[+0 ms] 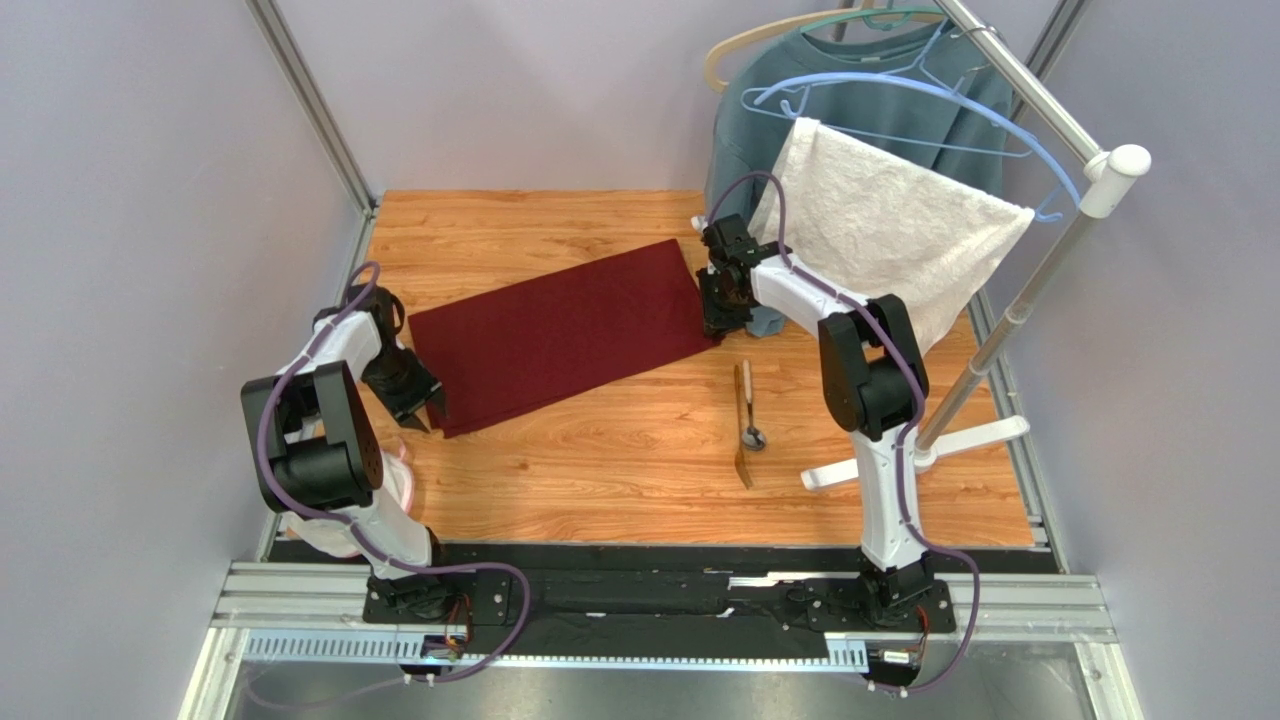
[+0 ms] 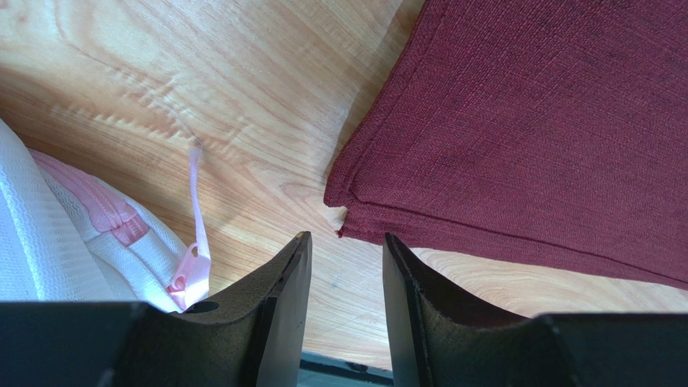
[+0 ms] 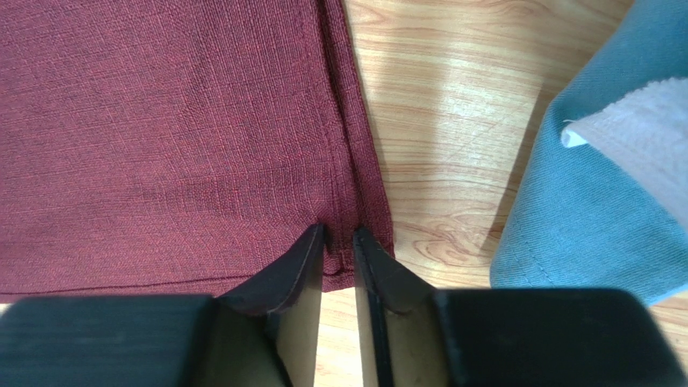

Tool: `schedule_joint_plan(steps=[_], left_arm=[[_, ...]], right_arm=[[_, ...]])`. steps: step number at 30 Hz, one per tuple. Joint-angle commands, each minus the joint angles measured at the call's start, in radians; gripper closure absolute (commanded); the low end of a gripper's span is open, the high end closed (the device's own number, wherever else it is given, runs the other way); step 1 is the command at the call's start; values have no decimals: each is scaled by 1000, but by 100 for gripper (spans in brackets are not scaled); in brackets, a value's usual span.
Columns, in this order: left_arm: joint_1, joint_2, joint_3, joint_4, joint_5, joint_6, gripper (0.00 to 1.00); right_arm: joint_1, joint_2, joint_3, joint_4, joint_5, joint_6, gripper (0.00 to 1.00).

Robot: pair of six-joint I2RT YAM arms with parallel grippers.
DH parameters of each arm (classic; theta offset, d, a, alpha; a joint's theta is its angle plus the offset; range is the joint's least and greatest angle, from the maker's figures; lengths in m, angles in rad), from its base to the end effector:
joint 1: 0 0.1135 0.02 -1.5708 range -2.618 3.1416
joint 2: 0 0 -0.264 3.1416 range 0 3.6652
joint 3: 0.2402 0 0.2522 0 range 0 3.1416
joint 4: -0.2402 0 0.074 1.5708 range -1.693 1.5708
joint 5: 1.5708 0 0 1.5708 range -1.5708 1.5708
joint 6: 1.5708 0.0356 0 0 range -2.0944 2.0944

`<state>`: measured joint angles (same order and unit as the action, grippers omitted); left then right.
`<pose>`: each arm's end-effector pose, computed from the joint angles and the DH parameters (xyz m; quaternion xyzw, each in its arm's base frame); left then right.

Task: Fold the napkin into a case and place the utensils inside
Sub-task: Fold and flatten the napkin at the center of the board.

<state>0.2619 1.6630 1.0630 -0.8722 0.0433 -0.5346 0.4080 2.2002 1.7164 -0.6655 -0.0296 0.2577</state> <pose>0.2816 0.0739 0.1785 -0.3863 0.9208 -0.0281 0.0459 0.4264 0.1855 0.1661 -0.0765 0.9748 0.0820 0.1930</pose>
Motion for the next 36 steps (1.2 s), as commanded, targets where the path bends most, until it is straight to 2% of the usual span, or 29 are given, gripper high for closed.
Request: schedule_joint_plan(steps=[1,10,19,22,28,32,36], left_arm=[[-4,-16,-1,9,-2,13,53],[-7,20,-1,10,-5,12,54],[-12,44,-14,36,-34,-19,56],[-13,66,-14,62,-42,-30,62],[-13,66,-6,98,-34,-39,81],[-13,37,2,99,-42,-30,100],[-15,-28,8,84,-26,-11,100]], right_arm=[[15,27,34,3,58,-5,80],[17,-20,55,-2,51,2,89],[17,-33,42,6,45,12,93],[17,-43,40,7,45,14,93],[22,-77,29,12,11,12,94],[25,-91,38,12,7,14,96],[32,-102,68,3,11,11,100]])
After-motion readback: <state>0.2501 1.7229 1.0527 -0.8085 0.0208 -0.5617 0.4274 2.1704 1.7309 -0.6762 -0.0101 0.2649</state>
